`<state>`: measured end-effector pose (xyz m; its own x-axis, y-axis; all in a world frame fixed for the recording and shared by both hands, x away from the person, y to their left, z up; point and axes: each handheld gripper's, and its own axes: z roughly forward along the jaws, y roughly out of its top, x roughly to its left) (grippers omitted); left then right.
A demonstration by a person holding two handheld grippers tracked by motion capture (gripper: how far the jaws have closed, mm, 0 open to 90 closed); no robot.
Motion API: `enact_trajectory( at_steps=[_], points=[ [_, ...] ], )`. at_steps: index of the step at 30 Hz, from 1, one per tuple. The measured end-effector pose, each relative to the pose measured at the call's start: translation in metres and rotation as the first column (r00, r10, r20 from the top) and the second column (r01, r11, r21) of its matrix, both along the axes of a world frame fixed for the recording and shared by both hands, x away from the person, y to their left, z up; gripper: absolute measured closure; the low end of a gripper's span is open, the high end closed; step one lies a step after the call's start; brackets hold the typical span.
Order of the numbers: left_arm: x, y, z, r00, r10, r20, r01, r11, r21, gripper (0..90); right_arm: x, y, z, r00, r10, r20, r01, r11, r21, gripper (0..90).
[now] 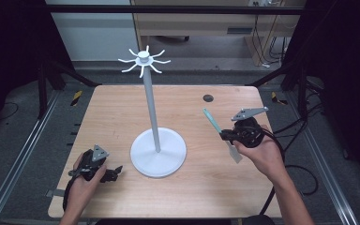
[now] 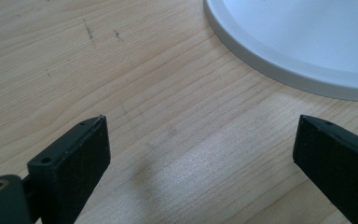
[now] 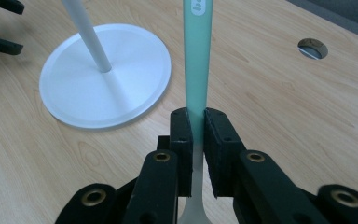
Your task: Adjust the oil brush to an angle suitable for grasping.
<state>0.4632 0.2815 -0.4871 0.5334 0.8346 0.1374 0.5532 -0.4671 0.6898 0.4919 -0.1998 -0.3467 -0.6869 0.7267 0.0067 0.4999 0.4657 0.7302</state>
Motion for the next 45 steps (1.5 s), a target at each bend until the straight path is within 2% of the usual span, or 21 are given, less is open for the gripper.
enact_trajectory(
  at_steps=[23, 34, 45],
  points=[
    [-0.001, 0.000, 0.000, 1.0000, 0.002, 0.003, -0.002, 1.0000, -0.002, 3.5, -0.007, 0.009, 0.030, 0.9950, 0.001, 0.100, -0.012, 0.993, 0.114, 82.2],
    [-0.001, 0.001, 0.001, 1.0000, 0.006, 0.005, -0.006, 1.0000, -0.002, 3.5, -0.012, 0.017, 0.044, 0.9901, 0.010, 0.140, -0.030, 0.990, 0.141, 82.3],
    [-0.001, 0.001, 0.001, 1.0000, 0.007, 0.005, -0.007, 1.0000, -0.003, 3.5, -0.012, 0.026, 0.049, 0.9876, 0.020, 0.156, -0.045, 0.986, 0.162, 82.2]
  ],
)
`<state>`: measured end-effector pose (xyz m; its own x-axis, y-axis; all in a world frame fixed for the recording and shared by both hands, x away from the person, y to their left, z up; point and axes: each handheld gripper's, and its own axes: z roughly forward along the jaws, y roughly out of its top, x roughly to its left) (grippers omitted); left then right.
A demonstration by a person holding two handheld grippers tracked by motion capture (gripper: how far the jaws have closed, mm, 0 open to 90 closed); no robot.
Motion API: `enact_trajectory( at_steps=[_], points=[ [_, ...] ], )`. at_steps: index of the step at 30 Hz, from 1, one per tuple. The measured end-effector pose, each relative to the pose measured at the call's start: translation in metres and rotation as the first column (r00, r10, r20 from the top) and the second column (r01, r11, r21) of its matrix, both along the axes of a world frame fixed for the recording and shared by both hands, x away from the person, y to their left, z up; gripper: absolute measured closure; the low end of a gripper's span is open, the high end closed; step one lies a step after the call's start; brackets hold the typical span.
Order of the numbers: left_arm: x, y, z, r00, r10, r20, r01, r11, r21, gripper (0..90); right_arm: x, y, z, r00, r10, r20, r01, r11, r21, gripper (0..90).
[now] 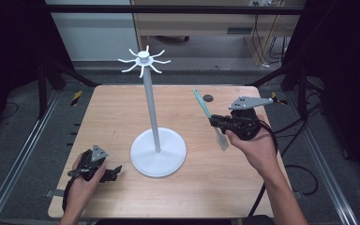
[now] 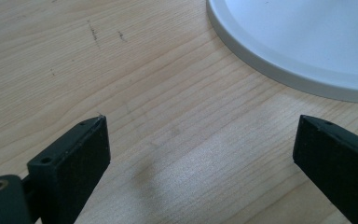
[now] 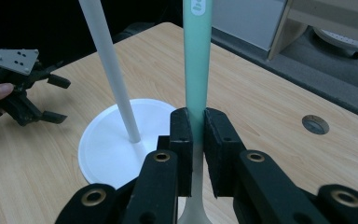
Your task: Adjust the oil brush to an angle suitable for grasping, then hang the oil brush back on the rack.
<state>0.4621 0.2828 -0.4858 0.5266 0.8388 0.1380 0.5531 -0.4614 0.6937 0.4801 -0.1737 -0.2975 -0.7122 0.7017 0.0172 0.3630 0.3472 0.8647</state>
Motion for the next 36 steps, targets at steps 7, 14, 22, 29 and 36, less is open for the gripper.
enact_trajectory(
  at_steps=[7, 14, 22, 29, 36],
  points=[
    [0.000, 0.000, 0.000, 1.0000, -0.001, 0.001, 0.001, 1.0000, -0.001, 3.5, 0.000, 0.004, 0.003, 0.9999, 0.009, 0.008, -0.009, 1.000, 0.014, 82.2],
    [0.000, 0.000, 0.000, 1.0000, 0.001, 0.001, -0.001, 1.0000, -0.001, 3.5, -0.001, 0.007, 0.009, 0.9996, 0.010, 0.025, -0.011, 0.999, 0.038, 82.2],
    [-0.001, 0.001, 0.001, 1.0000, 0.005, 0.007, -0.005, 1.0000, -0.003, 3.5, -0.004, 0.012, 0.015, 0.9989, 0.012, 0.046, -0.015, 0.998, 0.061, 82.2],
    [-0.001, 0.001, 0.001, 1.0000, 0.005, 0.006, -0.004, 1.0000, -0.002, 3.5, -0.009, 0.018, 0.023, 0.9966, 0.025, 0.079, -0.031, 0.997, 0.073, 82.2],
    [-0.001, 0.001, 0.001, 1.0000, 0.005, 0.007, -0.005, 1.0000, -0.003, 3.5, -0.014, 0.026, 0.032, 0.9937, 0.038, 0.106, -0.046, 0.996, 0.081, 82.2]
  ],
)
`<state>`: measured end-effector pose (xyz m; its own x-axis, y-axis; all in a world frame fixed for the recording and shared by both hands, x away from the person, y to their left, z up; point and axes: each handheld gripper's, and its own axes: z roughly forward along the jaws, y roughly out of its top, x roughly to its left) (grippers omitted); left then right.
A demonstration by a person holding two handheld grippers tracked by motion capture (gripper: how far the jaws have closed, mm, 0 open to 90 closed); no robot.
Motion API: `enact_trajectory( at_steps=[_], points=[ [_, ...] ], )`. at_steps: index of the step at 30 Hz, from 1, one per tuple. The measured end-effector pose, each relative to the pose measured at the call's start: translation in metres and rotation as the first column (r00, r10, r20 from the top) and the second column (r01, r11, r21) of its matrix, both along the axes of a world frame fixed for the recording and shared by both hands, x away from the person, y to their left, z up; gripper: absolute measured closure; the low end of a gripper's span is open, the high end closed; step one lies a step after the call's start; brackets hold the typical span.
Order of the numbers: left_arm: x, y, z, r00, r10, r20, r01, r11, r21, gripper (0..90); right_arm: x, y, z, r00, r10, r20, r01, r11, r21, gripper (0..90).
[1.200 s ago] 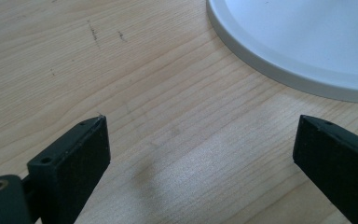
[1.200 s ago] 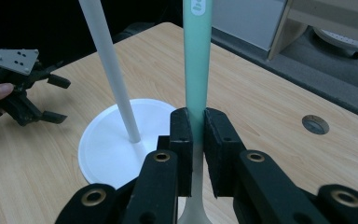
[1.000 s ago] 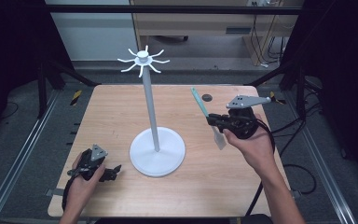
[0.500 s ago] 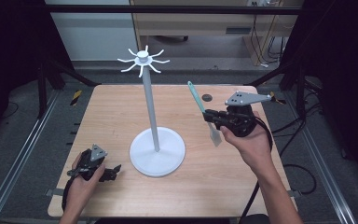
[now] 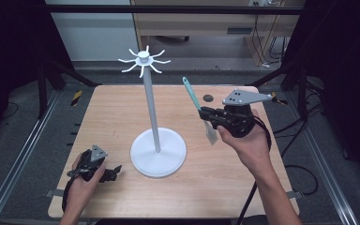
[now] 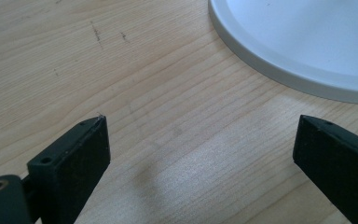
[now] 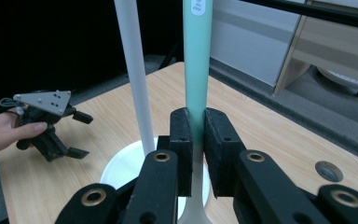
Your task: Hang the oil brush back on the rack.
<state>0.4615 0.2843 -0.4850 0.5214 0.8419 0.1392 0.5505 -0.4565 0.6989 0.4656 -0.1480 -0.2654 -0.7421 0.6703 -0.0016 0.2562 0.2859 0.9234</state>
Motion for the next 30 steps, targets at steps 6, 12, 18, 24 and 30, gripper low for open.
enact_trajectory(
  at_steps=[6, 12, 18, 24, 30],
  points=[
    [0.000, -0.001, 0.000, 1.0000, -0.002, -0.001, 0.002, 1.0000, 0.000, 3.5, -0.003, 0.006, 0.007, 0.9998, 0.012, 0.014, -0.012, 1.000, 0.000, 82.2],
    [0.000, 0.000, 0.000, 1.0000, 0.000, 0.000, 0.000, 1.0000, -0.001, 3.5, -0.004, 0.009, 0.011, 0.9994, 0.014, 0.032, -0.015, 1.000, 0.013, 82.2],
    [0.000, 0.000, 0.000, 1.0000, 0.001, 0.000, -0.001, 1.0000, -0.001, 3.5, -0.005, 0.012, 0.016, 0.9988, 0.021, 0.045, -0.022, 0.999, 0.031, 82.2],
    [0.000, 0.000, 0.000, 1.0000, 0.000, 0.001, 0.000, 1.0000, -0.001, 3.5, -0.007, 0.016, 0.021, 0.9977, 0.034, 0.059, -0.036, 0.999, 0.041, 82.2],
    [0.000, 0.000, 0.000, 1.0000, -0.001, 0.000, 0.001, 1.0000, -0.003, 3.4, -0.011, 0.020, 0.025, 0.9965, 0.042, 0.072, -0.046, 0.998, 0.052, 82.2]
  ],
)
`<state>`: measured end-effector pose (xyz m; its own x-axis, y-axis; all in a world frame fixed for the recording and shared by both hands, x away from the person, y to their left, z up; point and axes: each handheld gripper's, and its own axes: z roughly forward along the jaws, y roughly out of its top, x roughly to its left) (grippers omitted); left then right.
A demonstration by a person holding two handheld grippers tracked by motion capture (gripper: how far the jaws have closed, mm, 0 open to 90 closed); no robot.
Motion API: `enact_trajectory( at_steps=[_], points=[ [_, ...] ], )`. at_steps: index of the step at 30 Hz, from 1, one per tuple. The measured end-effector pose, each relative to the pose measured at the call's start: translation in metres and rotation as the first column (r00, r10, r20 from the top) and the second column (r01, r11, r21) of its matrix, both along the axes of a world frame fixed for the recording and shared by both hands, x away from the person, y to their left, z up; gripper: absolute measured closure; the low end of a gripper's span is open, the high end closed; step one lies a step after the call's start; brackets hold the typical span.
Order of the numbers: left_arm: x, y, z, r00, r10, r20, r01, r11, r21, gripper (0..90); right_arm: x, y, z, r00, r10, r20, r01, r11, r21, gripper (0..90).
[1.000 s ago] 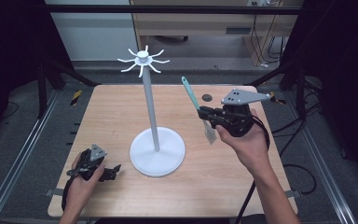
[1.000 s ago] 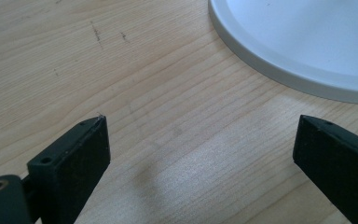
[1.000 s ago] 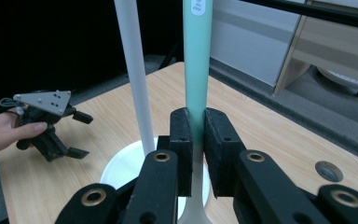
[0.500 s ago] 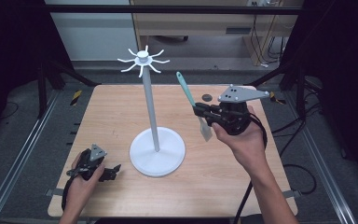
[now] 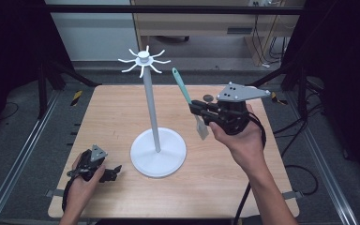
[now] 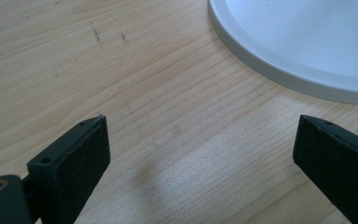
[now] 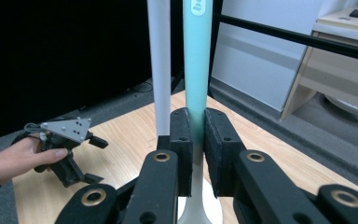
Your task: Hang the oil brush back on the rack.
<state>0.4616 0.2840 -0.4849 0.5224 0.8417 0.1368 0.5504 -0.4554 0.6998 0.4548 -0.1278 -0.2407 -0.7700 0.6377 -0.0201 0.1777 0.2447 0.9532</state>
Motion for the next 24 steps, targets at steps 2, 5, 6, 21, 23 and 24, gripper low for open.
enact_trajectory(
  at_steps=[2, 5, 6, 21, 23, 24],
  points=[
    [0.000, 0.000, 0.000, 1.0000, 0.000, -0.001, 0.000, 1.0000, 0.000, 3.5, -0.001, 0.001, 0.001, 1.0000, 0.004, 0.006, -0.004, 1.000, 0.003, 82.2],
    [0.000, 0.000, 0.000, 1.0000, -0.002, -0.002, 0.002, 1.0000, 0.001, 3.5, -0.004, 0.004, 0.003, 0.9998, 0.016, 0.014, -0.016, 1.000, 0.012, 82.2],
    [0.000, 0.000, 0.000, 1.0000, -0.003, -0.002, 0.003, 1.0000, 0.000, 3.5, -0.005, 0.006, 0.004, 0.9997, 0.021, 0.016, -0.021, 1.000, 0.019, 82.2],
    [0.000, -0.001, -0.001, 1.0000, -0.006, -0.005, 0.006, 1.0000, 0.001, 3.6, -0.015, 0.020, 0.013, 0.9976, 0.053, 0.044, -0.053, 0.999, 0.009, 82.2],
    [0.000, -0.001, -0.001, 1.0000, -0.007, -0.005, 0.007, 1.0000, 0.000, 3.6, -0.015, 0.020, 0.013, 0.9978, 0.050, 0.045, -0.050, 0.999, 0.007, 82.2],
    [0.000, -0.001, -0.001, 1.0000, -0.007, -0.006, 0.007, 1.0000, 0.000, 3.6, -0.015, 0.020, 0.012, 0.9980, 0.049, 0.041, -0.049, 0.999, 0.006, 82.2]
  ],
)
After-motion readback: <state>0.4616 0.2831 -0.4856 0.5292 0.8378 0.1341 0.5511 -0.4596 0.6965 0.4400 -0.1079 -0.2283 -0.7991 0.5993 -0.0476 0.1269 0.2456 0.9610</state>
